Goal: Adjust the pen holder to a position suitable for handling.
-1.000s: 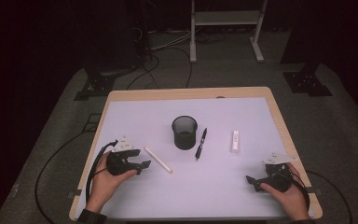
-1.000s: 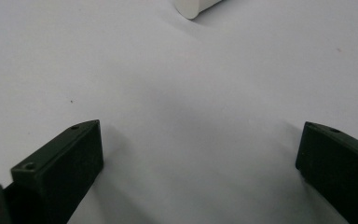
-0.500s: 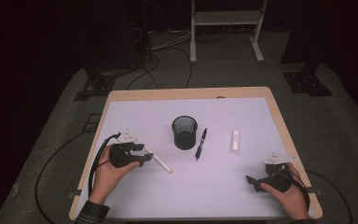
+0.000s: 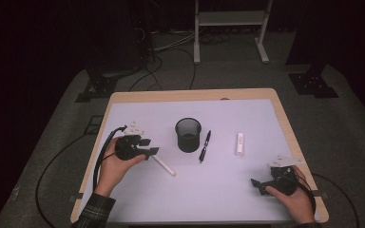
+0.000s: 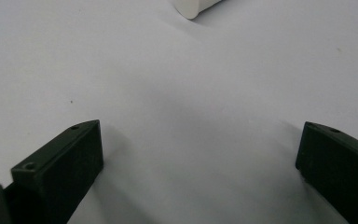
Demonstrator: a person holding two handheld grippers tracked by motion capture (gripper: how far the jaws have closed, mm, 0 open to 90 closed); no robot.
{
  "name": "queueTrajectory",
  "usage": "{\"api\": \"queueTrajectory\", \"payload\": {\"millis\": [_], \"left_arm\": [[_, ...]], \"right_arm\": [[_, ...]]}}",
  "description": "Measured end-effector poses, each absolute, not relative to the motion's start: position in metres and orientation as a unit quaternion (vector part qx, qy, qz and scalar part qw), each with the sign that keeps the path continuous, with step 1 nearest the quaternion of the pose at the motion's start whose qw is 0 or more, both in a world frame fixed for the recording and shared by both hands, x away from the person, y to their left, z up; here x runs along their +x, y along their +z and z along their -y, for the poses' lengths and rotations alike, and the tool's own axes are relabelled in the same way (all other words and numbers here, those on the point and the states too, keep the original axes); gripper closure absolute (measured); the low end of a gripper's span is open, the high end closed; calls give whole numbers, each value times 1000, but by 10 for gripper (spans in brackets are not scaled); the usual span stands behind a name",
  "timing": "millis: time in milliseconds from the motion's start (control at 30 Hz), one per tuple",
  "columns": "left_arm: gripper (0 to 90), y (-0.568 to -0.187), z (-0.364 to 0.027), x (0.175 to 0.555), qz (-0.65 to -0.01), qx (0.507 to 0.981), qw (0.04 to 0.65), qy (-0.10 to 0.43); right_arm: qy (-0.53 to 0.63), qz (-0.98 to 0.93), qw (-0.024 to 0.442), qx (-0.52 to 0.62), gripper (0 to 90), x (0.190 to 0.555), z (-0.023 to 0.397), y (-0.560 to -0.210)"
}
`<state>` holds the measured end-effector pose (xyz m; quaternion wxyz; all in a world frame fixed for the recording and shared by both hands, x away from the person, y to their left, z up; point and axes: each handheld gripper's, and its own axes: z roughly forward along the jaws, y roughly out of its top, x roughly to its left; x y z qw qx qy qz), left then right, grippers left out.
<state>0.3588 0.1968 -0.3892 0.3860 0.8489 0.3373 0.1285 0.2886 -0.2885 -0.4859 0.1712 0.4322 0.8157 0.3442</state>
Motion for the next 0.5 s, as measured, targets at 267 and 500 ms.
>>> {"api": "queueTrajectory", "payload": {"millis": [267,500], "left_arm": [[512,-381,-189,370,-336,850,386,125],[526,-375,-183,381,-334,853,382,125]], "right_arm": [[344,-816,172,432,0,289,289,-486],[344,-816,172,432,0,289,289,-486]]}}
